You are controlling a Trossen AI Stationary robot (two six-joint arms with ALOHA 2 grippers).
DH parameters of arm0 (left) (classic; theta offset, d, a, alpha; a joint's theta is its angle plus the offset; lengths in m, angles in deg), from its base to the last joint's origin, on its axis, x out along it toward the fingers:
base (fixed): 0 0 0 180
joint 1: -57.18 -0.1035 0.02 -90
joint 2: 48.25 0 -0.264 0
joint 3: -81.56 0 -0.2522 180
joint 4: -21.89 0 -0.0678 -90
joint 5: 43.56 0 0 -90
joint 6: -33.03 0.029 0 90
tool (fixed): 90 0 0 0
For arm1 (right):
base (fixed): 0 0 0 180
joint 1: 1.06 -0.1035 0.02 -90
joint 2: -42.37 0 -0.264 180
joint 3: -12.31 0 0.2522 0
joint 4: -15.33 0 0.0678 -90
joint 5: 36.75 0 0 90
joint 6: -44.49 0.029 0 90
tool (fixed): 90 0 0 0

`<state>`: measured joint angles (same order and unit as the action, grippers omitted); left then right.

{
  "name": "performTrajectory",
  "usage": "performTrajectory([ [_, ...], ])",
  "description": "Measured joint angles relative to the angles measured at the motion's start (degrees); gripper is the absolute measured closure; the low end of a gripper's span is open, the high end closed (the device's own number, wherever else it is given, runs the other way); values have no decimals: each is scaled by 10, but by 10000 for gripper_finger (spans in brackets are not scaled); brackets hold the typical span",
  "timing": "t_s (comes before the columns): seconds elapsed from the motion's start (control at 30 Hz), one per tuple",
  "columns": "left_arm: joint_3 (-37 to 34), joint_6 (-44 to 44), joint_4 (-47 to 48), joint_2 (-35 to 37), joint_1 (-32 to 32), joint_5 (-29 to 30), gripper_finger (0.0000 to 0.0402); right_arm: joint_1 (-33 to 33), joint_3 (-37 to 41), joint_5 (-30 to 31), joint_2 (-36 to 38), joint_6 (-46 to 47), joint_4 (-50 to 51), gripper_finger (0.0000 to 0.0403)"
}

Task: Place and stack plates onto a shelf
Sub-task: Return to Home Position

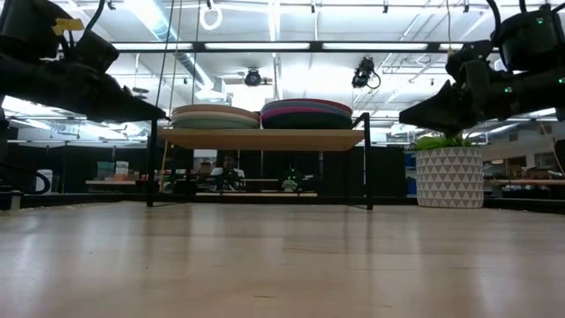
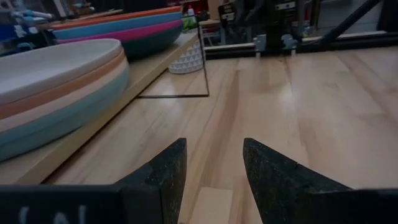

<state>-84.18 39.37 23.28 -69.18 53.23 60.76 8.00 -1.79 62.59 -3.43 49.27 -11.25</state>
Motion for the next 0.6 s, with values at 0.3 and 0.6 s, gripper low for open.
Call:
performTrajectory([
  [0.3, 0, -1, -7, 0, 0, 10, 235, 1, 0, 1, 0, -50, -28, 312],
  [0.6, 0, -2, 15, 0, 0, 10, 235, 2, -1, 19, 6, 45, -51, 313],
])
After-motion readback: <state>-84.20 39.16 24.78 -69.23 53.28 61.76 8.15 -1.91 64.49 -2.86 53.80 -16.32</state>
